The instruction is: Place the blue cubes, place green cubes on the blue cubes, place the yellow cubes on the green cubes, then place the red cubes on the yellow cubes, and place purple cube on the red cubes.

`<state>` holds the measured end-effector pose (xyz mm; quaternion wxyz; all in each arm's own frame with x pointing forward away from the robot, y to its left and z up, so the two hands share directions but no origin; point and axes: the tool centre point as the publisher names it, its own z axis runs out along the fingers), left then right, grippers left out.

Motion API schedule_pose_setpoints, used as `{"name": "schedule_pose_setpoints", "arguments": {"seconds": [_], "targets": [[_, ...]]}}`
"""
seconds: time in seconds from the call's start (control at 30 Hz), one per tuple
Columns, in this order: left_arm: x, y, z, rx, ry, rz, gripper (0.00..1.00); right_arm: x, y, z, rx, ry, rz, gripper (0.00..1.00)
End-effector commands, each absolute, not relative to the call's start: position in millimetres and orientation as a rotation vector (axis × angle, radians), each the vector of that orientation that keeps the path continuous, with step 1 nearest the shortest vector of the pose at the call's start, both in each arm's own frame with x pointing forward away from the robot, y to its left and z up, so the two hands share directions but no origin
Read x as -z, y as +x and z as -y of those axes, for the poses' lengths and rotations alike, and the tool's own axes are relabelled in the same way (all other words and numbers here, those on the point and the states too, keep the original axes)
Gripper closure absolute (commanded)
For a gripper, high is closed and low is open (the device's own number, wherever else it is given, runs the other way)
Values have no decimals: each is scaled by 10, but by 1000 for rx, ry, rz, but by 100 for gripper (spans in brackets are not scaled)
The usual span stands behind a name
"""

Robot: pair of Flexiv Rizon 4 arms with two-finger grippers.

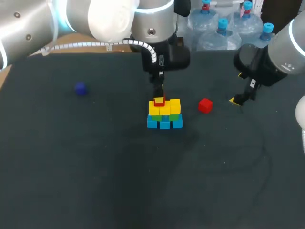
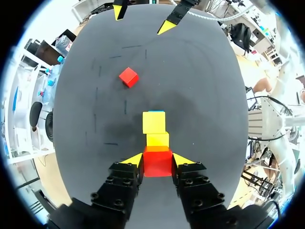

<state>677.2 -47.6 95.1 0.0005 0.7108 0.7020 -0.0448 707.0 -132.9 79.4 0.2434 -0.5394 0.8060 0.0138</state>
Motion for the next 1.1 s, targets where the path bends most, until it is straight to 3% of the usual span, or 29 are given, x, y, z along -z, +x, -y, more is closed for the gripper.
{"name": "schedule_pose_setpoints", "arguments": {"seconds": [0.03, 1.1], "targets": [[-939, 6774, 467, 143, 2232, -2203, 100, -793, 7049, 1328, -29, -1468, -2201, 0], [-909, 6778, 492, 155, 2245, -2199, 100, -793, 7049, 1328, -29, -1468, -2201, 0]]}}
